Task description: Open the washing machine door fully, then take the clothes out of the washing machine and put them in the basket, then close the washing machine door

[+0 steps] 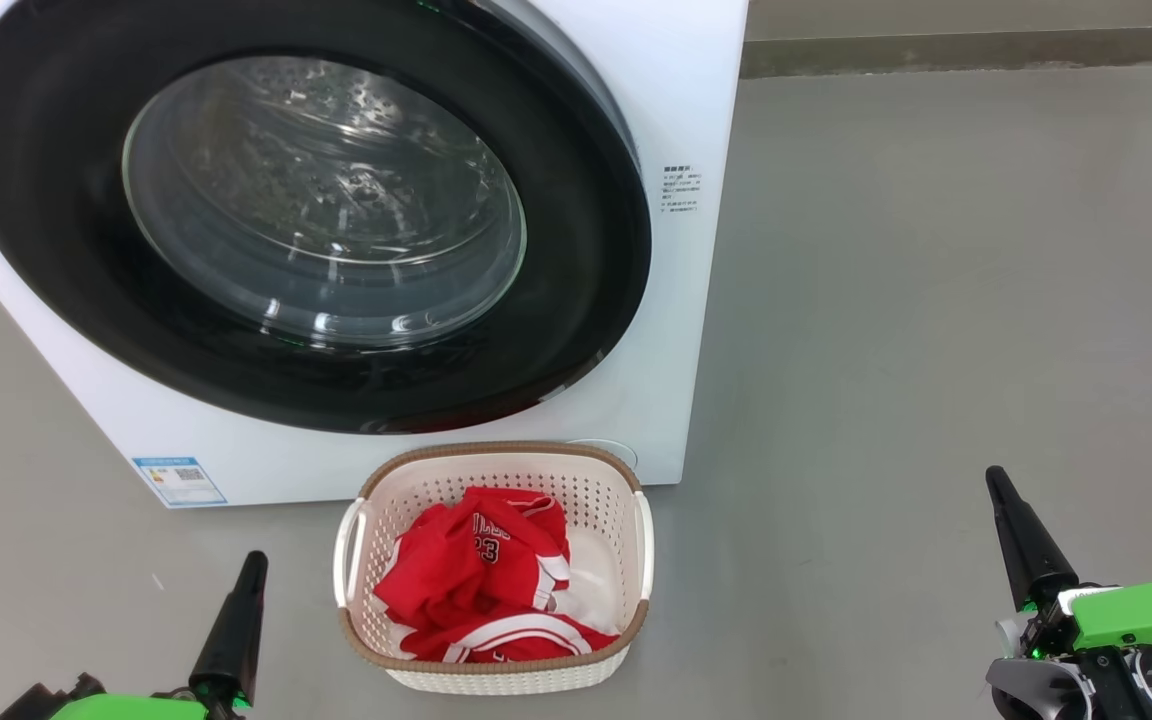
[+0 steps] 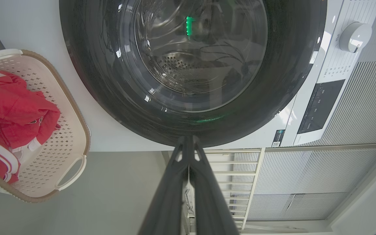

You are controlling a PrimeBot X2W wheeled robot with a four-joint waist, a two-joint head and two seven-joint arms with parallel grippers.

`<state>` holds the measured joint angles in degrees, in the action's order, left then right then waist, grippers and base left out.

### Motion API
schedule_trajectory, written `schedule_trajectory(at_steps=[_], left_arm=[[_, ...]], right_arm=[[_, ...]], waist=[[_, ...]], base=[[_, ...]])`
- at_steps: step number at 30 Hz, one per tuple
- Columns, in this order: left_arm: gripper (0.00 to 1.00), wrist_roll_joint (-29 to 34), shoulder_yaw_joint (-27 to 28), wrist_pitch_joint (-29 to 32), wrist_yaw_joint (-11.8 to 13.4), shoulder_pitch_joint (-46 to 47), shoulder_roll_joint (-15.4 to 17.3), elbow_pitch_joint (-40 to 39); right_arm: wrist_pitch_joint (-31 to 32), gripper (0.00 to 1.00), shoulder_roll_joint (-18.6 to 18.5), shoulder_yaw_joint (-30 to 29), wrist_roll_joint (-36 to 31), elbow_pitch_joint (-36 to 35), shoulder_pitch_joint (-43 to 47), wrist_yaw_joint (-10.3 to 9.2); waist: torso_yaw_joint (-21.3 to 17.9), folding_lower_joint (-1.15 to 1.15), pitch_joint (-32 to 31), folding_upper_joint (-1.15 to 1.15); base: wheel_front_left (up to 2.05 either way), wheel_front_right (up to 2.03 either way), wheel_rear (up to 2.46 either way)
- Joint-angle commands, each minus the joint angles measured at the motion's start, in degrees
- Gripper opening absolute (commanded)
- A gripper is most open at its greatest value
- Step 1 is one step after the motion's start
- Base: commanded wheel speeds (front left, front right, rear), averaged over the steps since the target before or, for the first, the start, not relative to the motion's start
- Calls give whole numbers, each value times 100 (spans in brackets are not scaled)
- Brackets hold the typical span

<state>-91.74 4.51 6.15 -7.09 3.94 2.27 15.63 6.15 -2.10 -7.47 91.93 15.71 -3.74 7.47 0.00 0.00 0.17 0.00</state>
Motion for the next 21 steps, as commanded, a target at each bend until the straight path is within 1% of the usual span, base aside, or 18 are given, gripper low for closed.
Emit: schedule_trajectory(at_steps=[1,21], left_arm=[[0,-40,204,36,-40,225,61,-160],[0,-41,203,36,-40,225,61,-160]], right_arm=[[32,0,-84,97,26,-168,-244,2],[34,0,-82,95,24,-168,-244,2]], waist=[[0,0,0,0],[0,0,0,0]], base=[[0,0,0],[0,0,0]])
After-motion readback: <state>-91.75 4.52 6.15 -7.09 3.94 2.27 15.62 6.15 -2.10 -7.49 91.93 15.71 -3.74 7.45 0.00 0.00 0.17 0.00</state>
